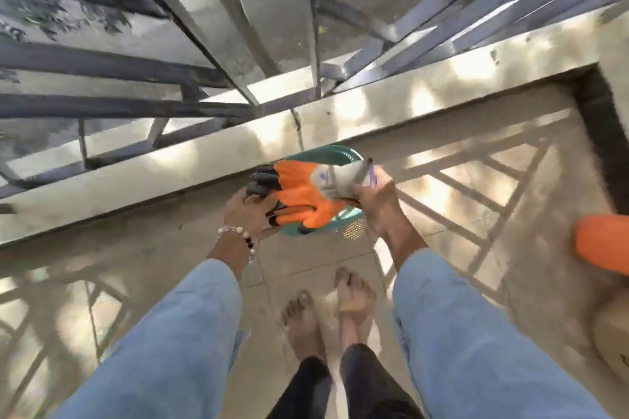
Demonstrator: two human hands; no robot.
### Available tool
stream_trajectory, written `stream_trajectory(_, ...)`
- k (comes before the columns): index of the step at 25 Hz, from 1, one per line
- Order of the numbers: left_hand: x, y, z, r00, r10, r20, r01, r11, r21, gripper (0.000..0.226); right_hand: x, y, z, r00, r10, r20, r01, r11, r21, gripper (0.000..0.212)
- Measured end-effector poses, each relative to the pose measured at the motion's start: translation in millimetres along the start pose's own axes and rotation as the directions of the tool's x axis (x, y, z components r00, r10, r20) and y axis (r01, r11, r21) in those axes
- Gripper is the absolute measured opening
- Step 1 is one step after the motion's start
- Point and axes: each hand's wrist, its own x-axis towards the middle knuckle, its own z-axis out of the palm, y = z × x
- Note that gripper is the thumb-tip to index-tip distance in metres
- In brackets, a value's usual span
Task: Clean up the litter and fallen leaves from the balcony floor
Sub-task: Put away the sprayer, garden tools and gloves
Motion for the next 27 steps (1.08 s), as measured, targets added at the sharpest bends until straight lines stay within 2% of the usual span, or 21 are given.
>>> stream_trajectory(2,36.0,-18.4,2.0,0.999,0.036,0.01,-0.036,0.999,0.016,0.028,34.1,23.2,12.5,0.995,-0.078,0.069,0.081,0.996,-0.027,0.024)
stream_trajectory(3,48.3,-27.2,2.5,0.999,0.046,0.01,-0.046,0.999,0.009,0.03,44.3,28.9,15.9,0.995,-0.058,0.079,0.063,0.996,-0.07,0.029)
stream_trajectory(5,58.2,-39.3,0.9,0.997,0.059,-0.049,-0.055,0.995,0.084,0.04,51.9,40.8,16.4,0.995,0.074,0.06,-0.062,0.98,-0.189,0.036)
stream_trajectory(7,49.8,-45.5,-4.4,0.995,0.04,-0.087,-0.027,0.989,0.144,0.038,42.1,48.2,17.6,0.991,0.13,0.009,-0.124,0.96,-0.252,0.037)
stream_trajectory(9,28.9,-45.5,-9.2,0.995,-0.01,-0.096,0.026,0.986,0.166,0.031,18.9,45.1,20.3,0.988,0.152,-0.017,-0.15,0.938,-0.311,0.044)
stream_trajectory(11,-5.7,-38.9,-15.8,0.992,-0.085,-0.089,0.097,0.984,0.148,0.023,-20.5,24.0,20.8,0.981,0.188,-0.041,-0.192,0.95,-0.245,0.052)
stream_trajectory(13,-53.8,-27.7,-26.6,0.992,-0.105,-0.077,0.117,0.978,0.175,0.018,-71.8,-0.5,22.9,0.972,0.232,-0.022,-0.233,0.965,-0.118,0.042)
stream_trajectory(14,-81.5,-21.1,-35.2,0.993,-0.097,-0.066,0.108,0.974,0.198,0.017,-98.4,-10.8,22.8,0.975,0.22,-0.023,-0.221,0.966,-0.132,0.034)
stream_trajectory(17,-158.8,-9.2,-62.7,0.999,-0.012,-0.041,0.024,0.952,0.307,0.021,-169.9,-32.3,23.6,0.998,0.055,-0.012,-0.055,0.901,-0.43,0.023)
stream_trajectory(20,-247.1,5.1,-103.7,0.99,0.108,-0.095,-0.061,0.913,0.403,0.021,-271.0,-85.4,40.7,0.991,-0.072,0.111,0.128,0.743,-0.657,0.02)
stream_trajectory(22,-302.6,7.9,-136.1,0.981,0.14,-0.138,-0.072,0.909,0.411,0.023,-334.0,-114.9,55.8,0.965,-0.133,0.225,0.261,0.56,-0.786,0.022)
stream_trajectory(25,-364.1,-0.1,-182.6,0.96,0.158,-0.232,-0.052,0.912,0.407,0.027,-402.0,-132.0,86.6,0.878,-0.185,0.44,0.477,0.283,-0.832,0.024)
stream_trajectory(27,-402.7,-13.1,-219.4,0.94,0.158,-0.303,-0.028,0.919,0.393,0.03,-440.6,-132.0,116.8,0.794,-0.165,0.585,0.602,0.073,-0.795,0.025)
